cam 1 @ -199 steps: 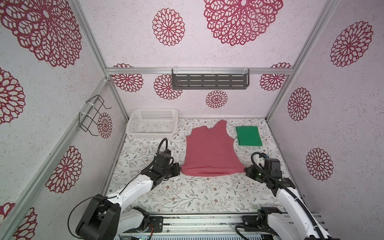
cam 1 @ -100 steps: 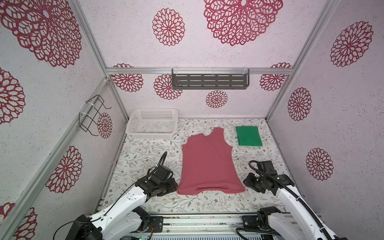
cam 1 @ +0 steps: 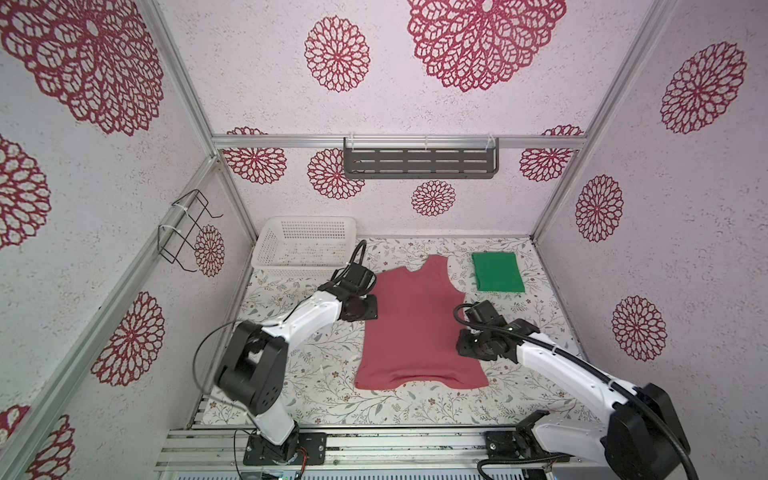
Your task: Fold and stack the tank tops
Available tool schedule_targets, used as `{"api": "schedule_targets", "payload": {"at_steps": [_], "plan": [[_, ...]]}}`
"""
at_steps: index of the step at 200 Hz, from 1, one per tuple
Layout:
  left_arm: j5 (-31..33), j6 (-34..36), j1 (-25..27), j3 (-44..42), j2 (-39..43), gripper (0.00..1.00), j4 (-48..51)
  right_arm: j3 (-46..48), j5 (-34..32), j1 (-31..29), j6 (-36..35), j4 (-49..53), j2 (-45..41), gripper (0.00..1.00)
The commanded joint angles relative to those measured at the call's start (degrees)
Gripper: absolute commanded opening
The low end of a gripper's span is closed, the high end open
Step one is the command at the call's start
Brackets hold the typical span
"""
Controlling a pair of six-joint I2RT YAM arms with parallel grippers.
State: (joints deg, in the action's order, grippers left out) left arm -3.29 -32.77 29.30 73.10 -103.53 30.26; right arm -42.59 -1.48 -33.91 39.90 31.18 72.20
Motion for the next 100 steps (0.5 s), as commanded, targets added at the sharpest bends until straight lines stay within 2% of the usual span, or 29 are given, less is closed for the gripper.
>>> {"api": "schedule_targets", "payload": {"at_steps": [1, 21, 54, 82, 100], "plan": [[-4.72, 4.78, 0.40, 7.13, -7.14, 0.47, -2.14, 0.93, -2.36, -2.06, 4.87, -8.92, 3.02, 0.41], [-5.58, 4.33, 0.69, 8.04, -13.17, 0.44, -3.63, 2.69, -3.71, -2.04, 5.39, -12.11, 6.12, 0.38], [-5.07, -0.69, 0.32, 1.98, -15.21, 0.38, -6.53, 2.24, -5.44, -0.45, 3.43, -12.98, 11.51, 0.35], [-3.68, -10.45, 1.04, -13.22, -9.65, 0.29, -14.04, 1.13, -4.53, 3.88, -0.98, -13.49, 15.74, 0.35], [-0.72, -17.48, 2.75, -24.19, -1.99, 0.26, -18.42, -1.56, -3.63, 7.48, -5.33, -14.08, 20.23, 0.35]]}}
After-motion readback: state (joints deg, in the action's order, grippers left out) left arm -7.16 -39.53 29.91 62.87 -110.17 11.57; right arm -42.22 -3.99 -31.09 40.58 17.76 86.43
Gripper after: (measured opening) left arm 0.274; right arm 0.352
